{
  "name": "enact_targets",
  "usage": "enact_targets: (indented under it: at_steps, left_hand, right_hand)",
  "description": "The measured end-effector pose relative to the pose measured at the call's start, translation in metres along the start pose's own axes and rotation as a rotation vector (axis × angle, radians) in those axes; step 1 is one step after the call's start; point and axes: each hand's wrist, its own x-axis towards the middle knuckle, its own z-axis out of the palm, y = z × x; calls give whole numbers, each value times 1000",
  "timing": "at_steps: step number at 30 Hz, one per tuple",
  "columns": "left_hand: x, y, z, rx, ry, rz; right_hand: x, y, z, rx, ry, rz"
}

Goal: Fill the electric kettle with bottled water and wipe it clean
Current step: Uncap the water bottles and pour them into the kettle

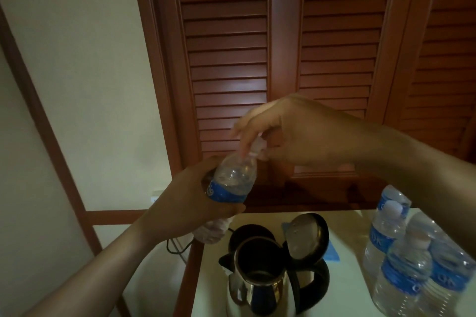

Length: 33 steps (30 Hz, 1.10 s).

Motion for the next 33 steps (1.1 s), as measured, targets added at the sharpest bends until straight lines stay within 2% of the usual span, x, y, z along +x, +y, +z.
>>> enact_targets:
  at_steps: [7,12,16,18,22,28,33]
  left_hand:
    - [0,6,7,-54,10,-14]
    - [-1,8,9,-69,25,-49]
    - [-3,10,9,-70,16,-65]
    - [-4,11,11,-67,19,-79]
    - [-5,15,14,-54,13,-81]
    - [-6,20,17,-70,16,-66]
    - [-10,21,18,-72,24,-49]
  right_hand:
    - [7,-7,-5,-167,54,181]
    - [7,-9,-13,-151,-20,95]
    - [1,-12,-24,49,-160,150]
    - [-1,-16,-25,87,-91,150]
    - [1,-21,-22,-122,77,181]
    - [-2,-15,-18,-104,30,169]
    - [-12,-20,-26,-49,-52,86]
